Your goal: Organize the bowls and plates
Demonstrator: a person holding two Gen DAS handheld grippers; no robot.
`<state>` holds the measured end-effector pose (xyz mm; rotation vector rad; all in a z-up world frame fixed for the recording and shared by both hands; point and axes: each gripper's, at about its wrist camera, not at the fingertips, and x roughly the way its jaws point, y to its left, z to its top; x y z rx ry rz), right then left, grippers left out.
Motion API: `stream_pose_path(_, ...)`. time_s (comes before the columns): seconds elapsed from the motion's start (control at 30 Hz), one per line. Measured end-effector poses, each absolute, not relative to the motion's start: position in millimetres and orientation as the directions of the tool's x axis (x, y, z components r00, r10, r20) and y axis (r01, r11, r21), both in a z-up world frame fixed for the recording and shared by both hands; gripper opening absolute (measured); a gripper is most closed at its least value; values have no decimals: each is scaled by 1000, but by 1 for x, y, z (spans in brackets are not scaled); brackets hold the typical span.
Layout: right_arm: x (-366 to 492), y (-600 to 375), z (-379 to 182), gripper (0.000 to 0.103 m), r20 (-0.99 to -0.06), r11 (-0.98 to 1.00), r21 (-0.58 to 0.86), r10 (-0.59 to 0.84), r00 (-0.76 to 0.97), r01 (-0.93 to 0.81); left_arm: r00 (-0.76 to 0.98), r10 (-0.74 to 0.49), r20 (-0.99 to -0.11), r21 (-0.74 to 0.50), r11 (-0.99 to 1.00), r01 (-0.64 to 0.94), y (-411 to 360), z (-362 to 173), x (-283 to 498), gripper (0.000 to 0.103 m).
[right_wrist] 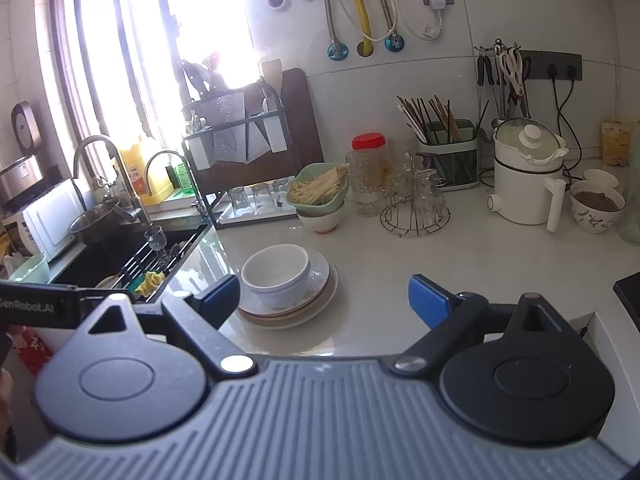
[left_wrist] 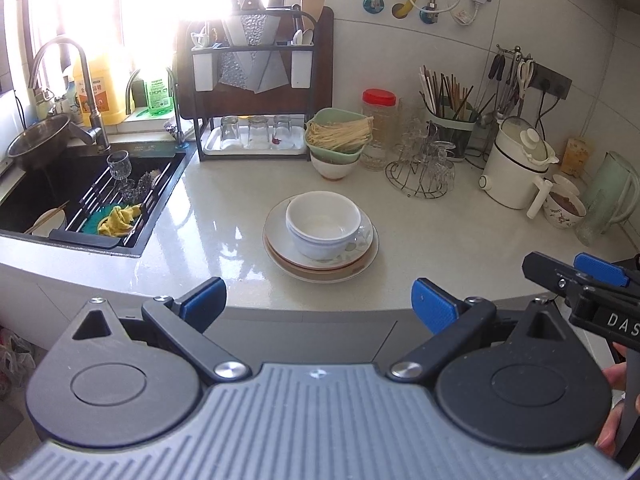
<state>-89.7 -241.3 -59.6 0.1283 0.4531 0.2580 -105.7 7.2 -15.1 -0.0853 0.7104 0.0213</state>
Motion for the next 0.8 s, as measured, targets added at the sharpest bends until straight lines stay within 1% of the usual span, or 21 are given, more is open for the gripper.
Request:
stream_pose_path(0.67,-109,-237,-59,93,-395,955,172,290,872,-240,769,-13,-639,-79,996,-49,7,-11,-125,102)
stream_pose_path(0.8,-114,-238,-58,93,-393,955,166,292,872,-245,767,-29,-641,-99,994,-45,6,-11,-127,102)
